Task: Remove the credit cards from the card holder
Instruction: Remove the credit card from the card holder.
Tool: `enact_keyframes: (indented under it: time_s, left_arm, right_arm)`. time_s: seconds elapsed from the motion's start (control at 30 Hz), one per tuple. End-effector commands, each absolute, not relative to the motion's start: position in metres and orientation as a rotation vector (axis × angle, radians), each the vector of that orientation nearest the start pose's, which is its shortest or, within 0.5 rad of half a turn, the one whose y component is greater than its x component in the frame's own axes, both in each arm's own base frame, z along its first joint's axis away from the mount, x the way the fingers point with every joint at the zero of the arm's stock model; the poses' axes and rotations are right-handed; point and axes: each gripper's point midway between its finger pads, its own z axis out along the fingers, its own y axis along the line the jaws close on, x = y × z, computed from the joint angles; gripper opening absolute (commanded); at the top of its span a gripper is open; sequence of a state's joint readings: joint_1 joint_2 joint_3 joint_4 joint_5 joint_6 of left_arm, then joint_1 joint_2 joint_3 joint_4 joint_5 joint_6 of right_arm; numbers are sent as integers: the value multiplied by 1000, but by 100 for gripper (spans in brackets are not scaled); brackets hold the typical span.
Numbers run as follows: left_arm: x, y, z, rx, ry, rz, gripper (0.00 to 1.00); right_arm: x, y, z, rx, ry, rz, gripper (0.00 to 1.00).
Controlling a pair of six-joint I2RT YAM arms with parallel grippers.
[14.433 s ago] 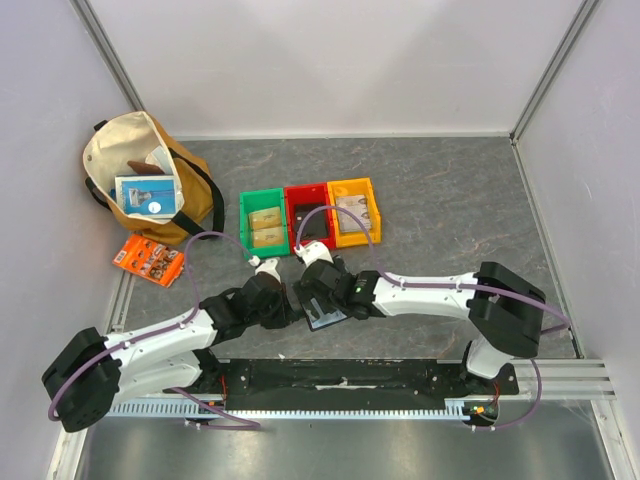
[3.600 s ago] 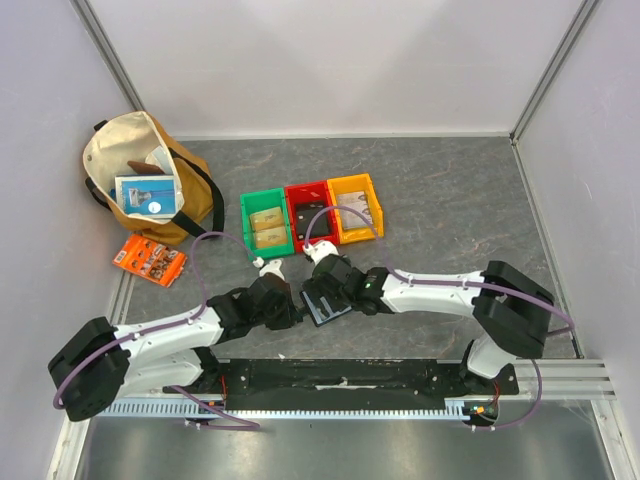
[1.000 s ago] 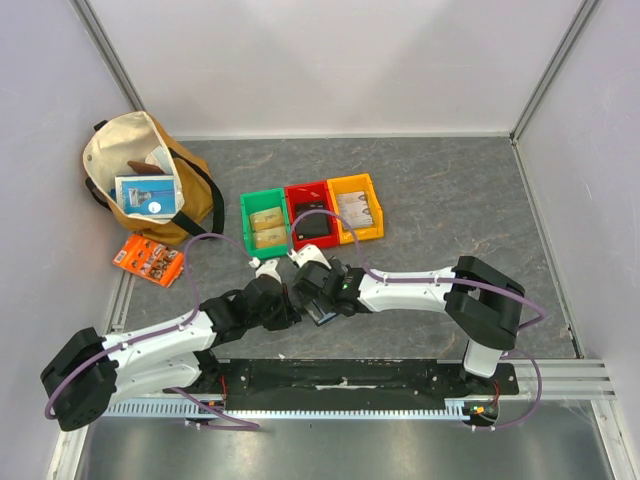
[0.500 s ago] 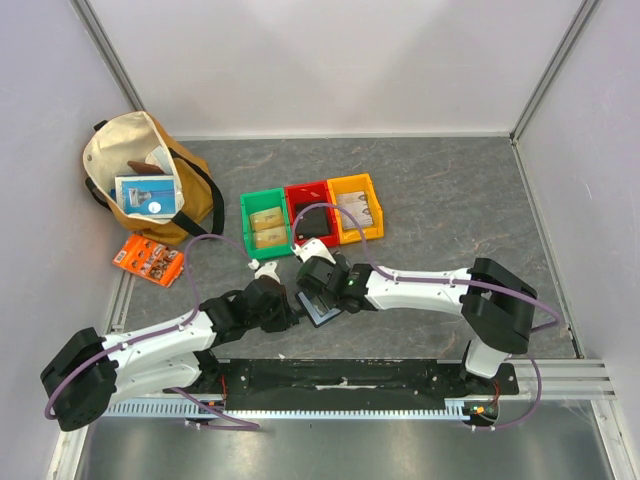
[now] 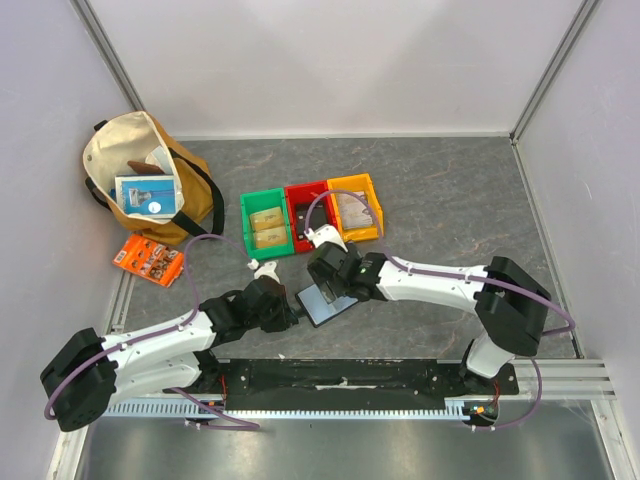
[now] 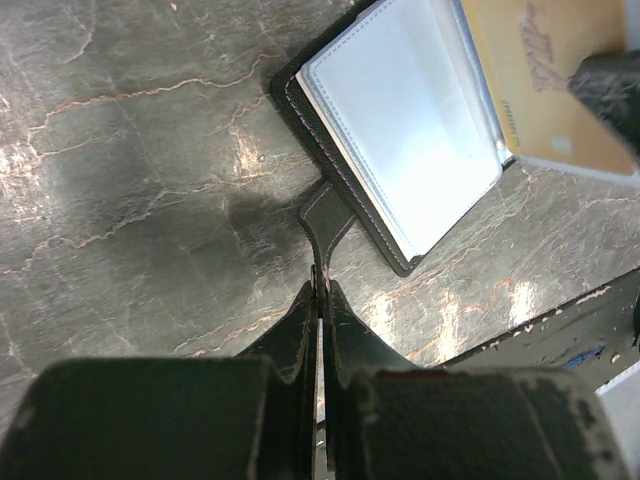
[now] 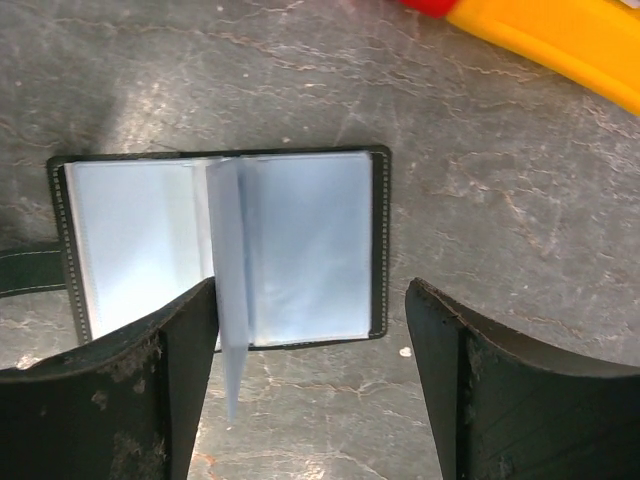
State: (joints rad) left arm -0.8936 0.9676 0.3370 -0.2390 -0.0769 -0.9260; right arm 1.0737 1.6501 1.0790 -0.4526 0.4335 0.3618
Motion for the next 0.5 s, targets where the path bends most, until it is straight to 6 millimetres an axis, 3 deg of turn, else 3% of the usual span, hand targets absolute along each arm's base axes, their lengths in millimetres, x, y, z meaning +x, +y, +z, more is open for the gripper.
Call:
enact_keyframes:
  time_s: [0.0,0.37,0.47]
  left_arm:
    - [144,-200,28,-72,2543,-649,2]
    - [158,-183,29,-107,2515,-506,2]
    - [168,-179,39,-115,2482,-471,17]
  right_arm:
    - [237,282,80,-670,2346,43,80]
    - [243,265,73,-605,2387,108,73]
    - [242,268,72,-586,2398,226,67]
